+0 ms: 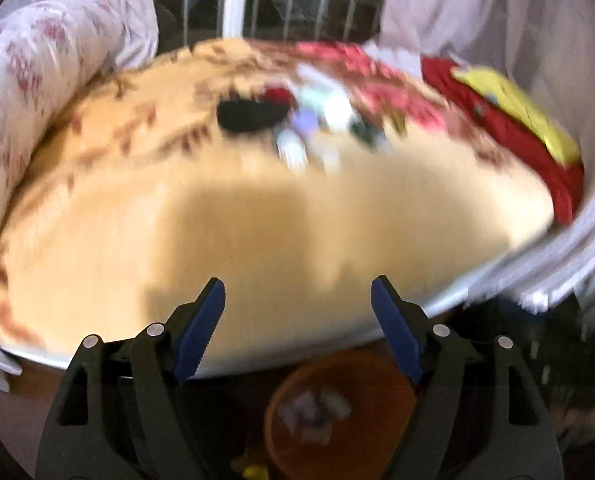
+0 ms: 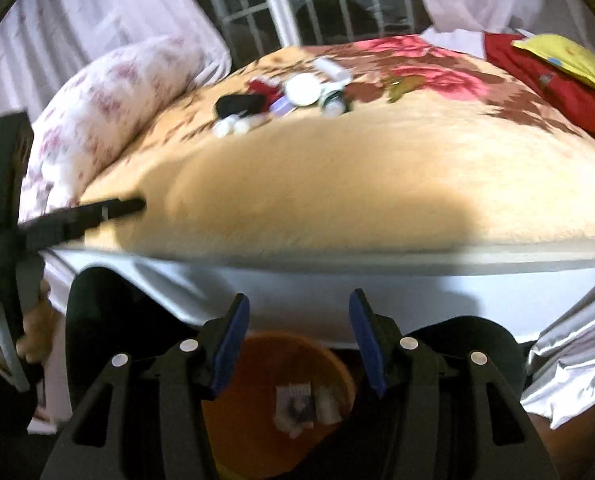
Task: Collect trash
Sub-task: 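Grasp the eye-drop bottle with the left gripper while the right grasps the beige tube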
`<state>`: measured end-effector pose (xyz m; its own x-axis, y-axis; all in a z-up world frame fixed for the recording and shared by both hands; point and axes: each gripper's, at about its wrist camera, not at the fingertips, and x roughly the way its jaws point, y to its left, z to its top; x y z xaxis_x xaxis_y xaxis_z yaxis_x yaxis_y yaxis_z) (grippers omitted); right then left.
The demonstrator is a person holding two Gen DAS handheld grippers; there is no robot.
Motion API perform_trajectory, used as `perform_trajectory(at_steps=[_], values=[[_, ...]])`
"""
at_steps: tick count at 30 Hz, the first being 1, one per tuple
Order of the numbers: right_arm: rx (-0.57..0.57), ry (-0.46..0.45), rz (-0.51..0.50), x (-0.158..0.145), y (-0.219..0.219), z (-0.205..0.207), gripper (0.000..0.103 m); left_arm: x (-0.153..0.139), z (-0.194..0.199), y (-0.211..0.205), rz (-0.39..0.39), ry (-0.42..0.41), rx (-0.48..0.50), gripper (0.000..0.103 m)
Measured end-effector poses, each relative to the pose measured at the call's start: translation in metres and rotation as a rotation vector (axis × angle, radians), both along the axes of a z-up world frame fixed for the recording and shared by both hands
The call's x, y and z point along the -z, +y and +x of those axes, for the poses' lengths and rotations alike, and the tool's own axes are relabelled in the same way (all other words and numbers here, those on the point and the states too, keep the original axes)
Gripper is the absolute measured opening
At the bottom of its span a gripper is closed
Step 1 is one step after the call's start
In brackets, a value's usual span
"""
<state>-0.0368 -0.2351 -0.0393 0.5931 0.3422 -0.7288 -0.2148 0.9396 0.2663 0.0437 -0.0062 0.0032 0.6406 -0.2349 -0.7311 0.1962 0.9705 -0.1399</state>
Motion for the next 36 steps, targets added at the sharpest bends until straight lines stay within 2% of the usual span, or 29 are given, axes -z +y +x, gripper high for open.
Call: perform_trajectory(at_steps=[4,9,13,16,21,24,26,27,29,32,36], values=[[0.027,0.011,0.059,0.006,-0.009,0.005,0.052,-0.010,0.053,-0.015,0.021,-0.014,-0.038,0.074],[0.034,0.006,0.060,0.014,-0.011,0.005,0.056,0.004,0.104,-0.027,0.069,0.043,-0.102,0.074],[0.044,0.020,0.078,0.021,-0.020,0.008,0.056,0.019,0.125,-0.033,0.120,0.085,-0.141,0.074],[0.057,0.031,0.091,0.027,-0.027,0.010,0.056,0.029,0.138,-0.030,0.119,0.115,-0.173,0.074],[0.067,0.048,0.108,0.034,-0.031,0.012,0.056,0.035,0.153,-0.031,0.135,0.105,-0.204,0.073],[0.064,0.056,0.115,0.037,-0.031,0.013,0.056,0.039,0.158,-0.033,0.128,0.097,-0.197,0.062],[0.063,0.059,0.117,0.038,-0.031,0.013,0.056,0.039,0.159,-0.034,0.115,0.092,-0.184,0.048],[0.064,0.060,0.117,0.039,-0.030,0.014,0.056,0.039,0.159,-0.035,0.116,0.087,-0.174,0.045],[0.067,0.065,0.117,0.040,-0.030,0.015,0.056,0.040,0.159,-0.040,0.123,0.078,-0.143,0.029],[0.077,0.068,0.117,0.039,-0.031,0.014,0.056,0.040,0.159,-0.045,0.140,0.070,-0.110,0.024],[0.079,0.045,0.095,0.029,-0.030,0.012,0.056,0.037,0.156,-0.036,0.080,0.065,-0.099,0.023]])
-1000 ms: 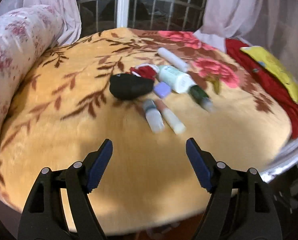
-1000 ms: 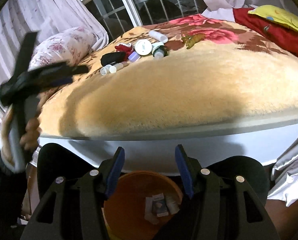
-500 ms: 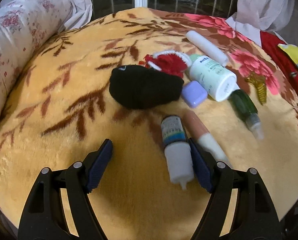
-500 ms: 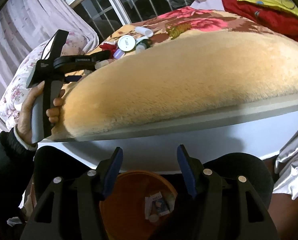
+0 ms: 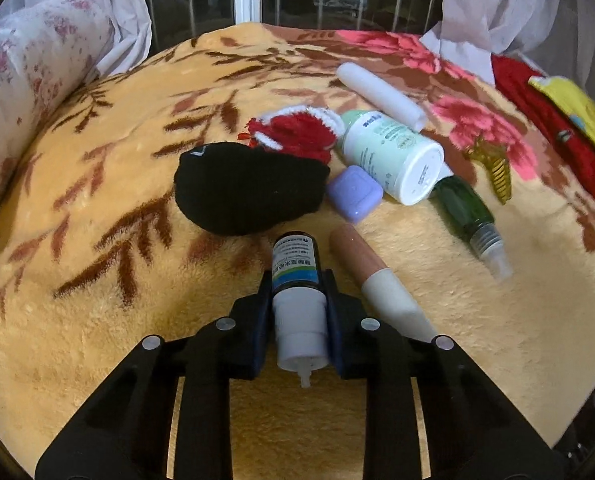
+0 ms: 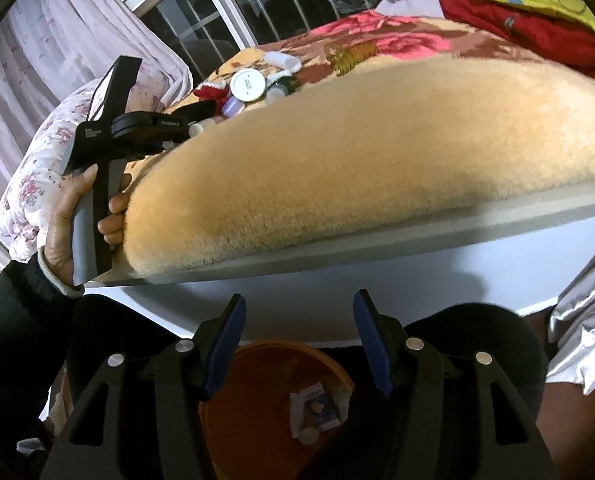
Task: Collect trash
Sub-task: 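Grasp the eye-drop bottle with the left gripper while the right grasps the beige tube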
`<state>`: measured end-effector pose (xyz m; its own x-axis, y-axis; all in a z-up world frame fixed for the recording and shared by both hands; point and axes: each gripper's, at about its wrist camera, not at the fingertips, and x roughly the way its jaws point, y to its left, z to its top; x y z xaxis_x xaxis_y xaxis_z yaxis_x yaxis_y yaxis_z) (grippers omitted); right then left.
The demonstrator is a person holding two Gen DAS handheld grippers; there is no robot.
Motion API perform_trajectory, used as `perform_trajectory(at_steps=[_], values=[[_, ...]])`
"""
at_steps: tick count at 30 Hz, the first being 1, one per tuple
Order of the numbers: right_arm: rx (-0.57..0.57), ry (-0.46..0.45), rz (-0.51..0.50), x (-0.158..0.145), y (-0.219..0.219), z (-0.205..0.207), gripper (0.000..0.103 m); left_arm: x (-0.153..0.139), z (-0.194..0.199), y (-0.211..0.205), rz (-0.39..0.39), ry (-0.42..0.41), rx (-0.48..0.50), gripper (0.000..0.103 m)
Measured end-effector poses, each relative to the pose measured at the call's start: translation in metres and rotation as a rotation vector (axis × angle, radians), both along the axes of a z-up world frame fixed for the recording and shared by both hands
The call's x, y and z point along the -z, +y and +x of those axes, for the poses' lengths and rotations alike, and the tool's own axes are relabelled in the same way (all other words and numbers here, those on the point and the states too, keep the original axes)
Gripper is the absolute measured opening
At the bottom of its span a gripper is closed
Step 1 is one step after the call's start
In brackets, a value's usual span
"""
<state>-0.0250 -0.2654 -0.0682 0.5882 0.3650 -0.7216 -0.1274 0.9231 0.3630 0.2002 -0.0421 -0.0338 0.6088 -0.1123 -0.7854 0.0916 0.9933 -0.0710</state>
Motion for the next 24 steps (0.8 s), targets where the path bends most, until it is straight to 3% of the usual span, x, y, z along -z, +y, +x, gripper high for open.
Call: perform_trajectory(at_steps=[3,7,13,17,21,24], values=[[-0.005,-0.030,-0.030,-0.013,0.001,0.003,0.056,-0.006,-0.010,0.009,-0.021,-0.017,-0.002,0.023],[-0.035,-0.081,-0.057,-0.034,0.010,0.017,0.056,-0.018,-0.035,0.028,0.007,-0.069,-0.014,0.023],[-0.131,-0.149,-0.092,-0.060,0.054,0.072,0.056,-0.022,-0.071,0.065,0.009,-0.109,-0.080,0.023],[-0.174,-0.153,-0.128,-0.068,0.092,0.125,0.056,-0.020,-0.082,0.079,0.009,-0.125,-0.107,0.023],[-0.212,-0.113,-0.183,-0.062,0.127,0.174,0.056,-0.011,-0.080,0.092,-0.050,-0.102,-0.120,0.023],[-0.215,-0.040,-0.181,-0.048,0.141,0.205,0.045,-0.006,-0.078,0.096,-0.075,-0.106,-0.122,0.023]])
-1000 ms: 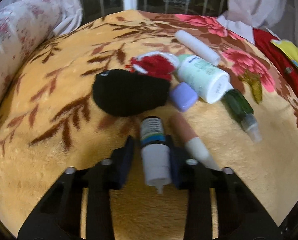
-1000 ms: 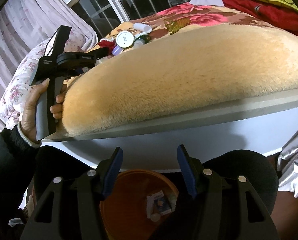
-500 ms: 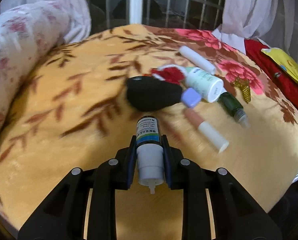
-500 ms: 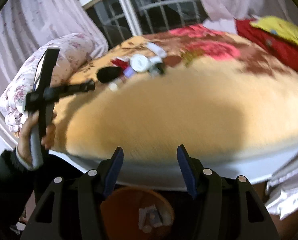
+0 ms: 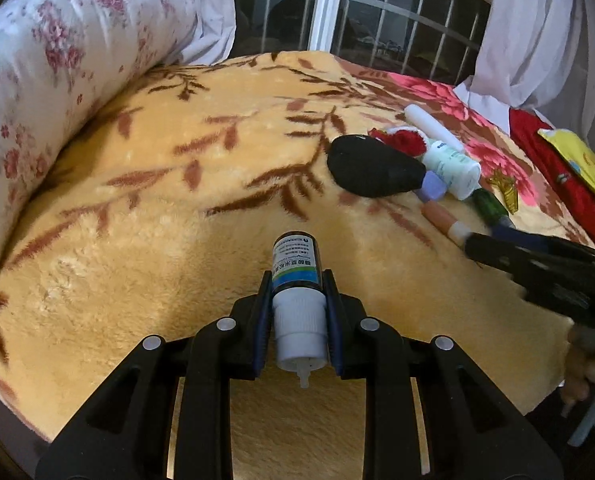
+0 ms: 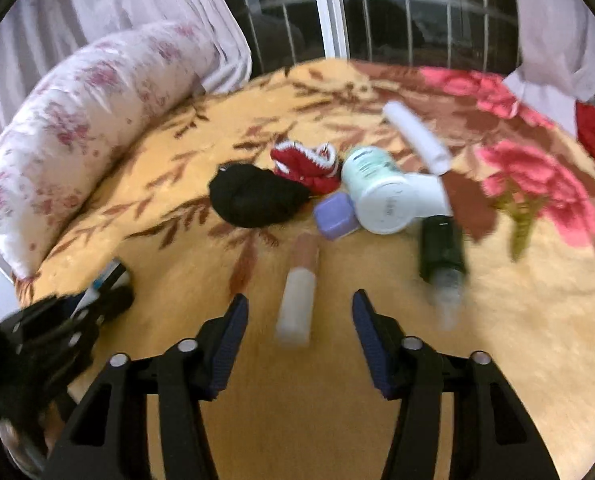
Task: Collect trash
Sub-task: 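Grasp the eye-drop bottle with the left gripper while the right grasps the beige tube, then drop the eye-drop bottle and beige tube into the orange bucket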
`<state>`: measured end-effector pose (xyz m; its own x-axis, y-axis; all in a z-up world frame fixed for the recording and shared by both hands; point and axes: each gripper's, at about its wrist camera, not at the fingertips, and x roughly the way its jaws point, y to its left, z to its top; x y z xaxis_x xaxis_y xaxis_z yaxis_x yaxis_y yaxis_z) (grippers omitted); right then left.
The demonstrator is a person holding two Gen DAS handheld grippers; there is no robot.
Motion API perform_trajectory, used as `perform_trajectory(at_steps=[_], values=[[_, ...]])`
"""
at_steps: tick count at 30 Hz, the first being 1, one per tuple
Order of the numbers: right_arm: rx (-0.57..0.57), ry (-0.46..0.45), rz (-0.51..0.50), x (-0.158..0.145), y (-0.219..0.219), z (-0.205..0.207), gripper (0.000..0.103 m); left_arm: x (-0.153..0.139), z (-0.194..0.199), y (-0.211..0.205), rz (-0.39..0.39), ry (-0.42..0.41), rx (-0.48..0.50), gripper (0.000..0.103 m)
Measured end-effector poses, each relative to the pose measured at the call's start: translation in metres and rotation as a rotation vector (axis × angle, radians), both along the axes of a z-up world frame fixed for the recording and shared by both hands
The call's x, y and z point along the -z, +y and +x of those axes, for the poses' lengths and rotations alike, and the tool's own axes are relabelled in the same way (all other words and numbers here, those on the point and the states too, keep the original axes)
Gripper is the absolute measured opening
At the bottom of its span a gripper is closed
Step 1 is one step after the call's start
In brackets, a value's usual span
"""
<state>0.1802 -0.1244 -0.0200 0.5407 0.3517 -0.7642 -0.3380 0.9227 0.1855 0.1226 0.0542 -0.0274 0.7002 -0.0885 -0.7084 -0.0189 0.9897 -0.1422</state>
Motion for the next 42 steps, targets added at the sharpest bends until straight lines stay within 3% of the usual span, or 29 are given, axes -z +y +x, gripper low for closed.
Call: perform_trajectory(at_steps=[8,17,26,31,42], values=[[0.023,0.078,-0.020,0.025,0.016,0.035,0.018,0.009,0.012,0.004,-0.022,-0.017,-0.001,0.023],[0.063,0.021,0.026,0.015,0.003,0.011,0.017,0.010,0.007,0.002,-0.011,-0.072,0.000,0.023],[0.085,-0.054,0.099,-0.007,-0.034,-0.046,0.017,-0.008,-0.021,-0.004,-0.035,-0.085,0.025,0.023],[0.069,-0.099,0.124,-0.022,-0.055,-0.095,0.017,-0.020,-0.058,-0.020,-0.024,-0.096,0.057,0.023],[0.005,-0.059,0.124,-0.008,-0.072,-0.216,0.017,0.001,-0.141,-0.056,0.005,-0.005,0.179,0.023]])
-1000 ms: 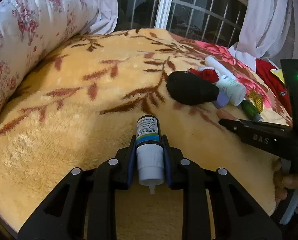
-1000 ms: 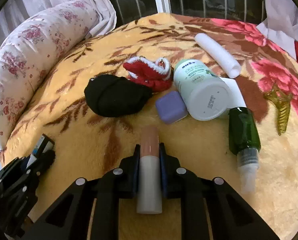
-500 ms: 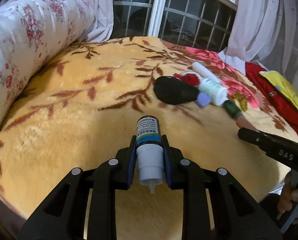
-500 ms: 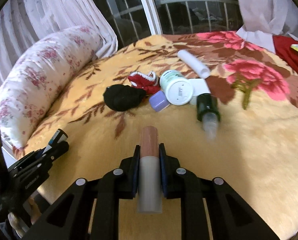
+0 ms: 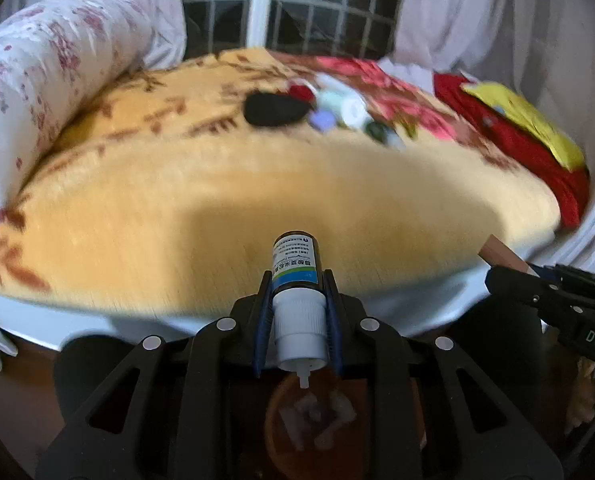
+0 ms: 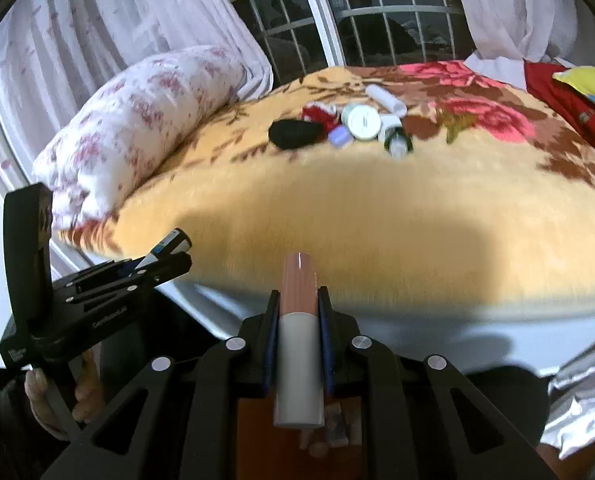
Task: Collect trash
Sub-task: 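Drop the eye-drop bottle and beige tube into the orange bucket, then grasp the dark green spray bottle with the right gripper while the left grasps the black fuzzy pouch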
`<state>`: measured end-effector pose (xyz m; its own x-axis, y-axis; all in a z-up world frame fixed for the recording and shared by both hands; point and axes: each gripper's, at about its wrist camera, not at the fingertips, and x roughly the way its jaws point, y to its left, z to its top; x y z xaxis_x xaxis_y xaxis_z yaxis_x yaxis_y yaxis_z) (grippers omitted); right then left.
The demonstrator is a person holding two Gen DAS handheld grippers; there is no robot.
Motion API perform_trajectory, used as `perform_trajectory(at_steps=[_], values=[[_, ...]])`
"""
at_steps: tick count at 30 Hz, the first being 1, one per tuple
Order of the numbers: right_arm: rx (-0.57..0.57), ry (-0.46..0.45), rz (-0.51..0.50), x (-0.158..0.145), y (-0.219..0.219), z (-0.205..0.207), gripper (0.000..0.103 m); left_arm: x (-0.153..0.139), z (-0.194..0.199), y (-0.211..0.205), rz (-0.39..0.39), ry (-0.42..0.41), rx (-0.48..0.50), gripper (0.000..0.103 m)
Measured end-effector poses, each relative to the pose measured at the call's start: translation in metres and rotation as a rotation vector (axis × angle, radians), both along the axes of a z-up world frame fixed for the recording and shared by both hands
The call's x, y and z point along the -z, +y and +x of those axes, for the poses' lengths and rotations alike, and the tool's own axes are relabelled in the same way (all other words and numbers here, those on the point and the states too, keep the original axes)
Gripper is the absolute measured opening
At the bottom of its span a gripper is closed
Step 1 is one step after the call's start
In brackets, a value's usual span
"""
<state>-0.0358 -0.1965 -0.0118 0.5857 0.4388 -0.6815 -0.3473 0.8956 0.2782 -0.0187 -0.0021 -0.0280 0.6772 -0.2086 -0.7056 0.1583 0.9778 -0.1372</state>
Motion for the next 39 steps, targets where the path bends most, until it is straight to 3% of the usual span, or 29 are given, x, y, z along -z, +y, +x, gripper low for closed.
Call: perform_trajectory(at_steps=[4,9,23,24,25,26,28,35,39], values=[[-0.006,0.050,-0.007,0.018,0.000,-0.024,0.017,0.020,-0.020,-0.011,0.017,0.065,0.046,0.023],[-0.019,0.153,-0.031,0.050,0.000,-0.036,0.017,0.055,-0.028,-0.024,0.016,0.206,0.102,0.023],[-0.011,0.359,-0.052,0.106,0.008,-0.026,0.019,0.108,-0.014,-0.033,0.041,0.431,0.125,0.023],[-0.011,0.372,-0.054,0.108,0.009,-0.024,0.020,0.111,-0.012,-0.033,0.048,0.443,0.123,0.025],[-0.002,0.384,-0.057,0.110,0.009,-0.022,0.030,0.114,-0.011,-0.033,0.057,0.457,0.121,0.037],[0.004,0.391,-0.058,0.112,0.009,-0.021,0.036,0.115,-0.011,-0.033,0.069,0.463,0.114,0.054],[0.013,0.382,-0.060,0.110,0.009,-0.021,0.040,0.115,-0.010,-0.032,0.085,0.457,0.100,0.062],[0.033,0.335,-0.057,0.098,0.003,-0.030,0.040,0.111,-0.012,-0.031,0.088,0.438,0.095,0.062],[0.023,0.276,-0.049,0.077,-0.005,-0.035,0.042,0.094,-0.015,-0.034,0.113,0.375,0.094,0.062]])
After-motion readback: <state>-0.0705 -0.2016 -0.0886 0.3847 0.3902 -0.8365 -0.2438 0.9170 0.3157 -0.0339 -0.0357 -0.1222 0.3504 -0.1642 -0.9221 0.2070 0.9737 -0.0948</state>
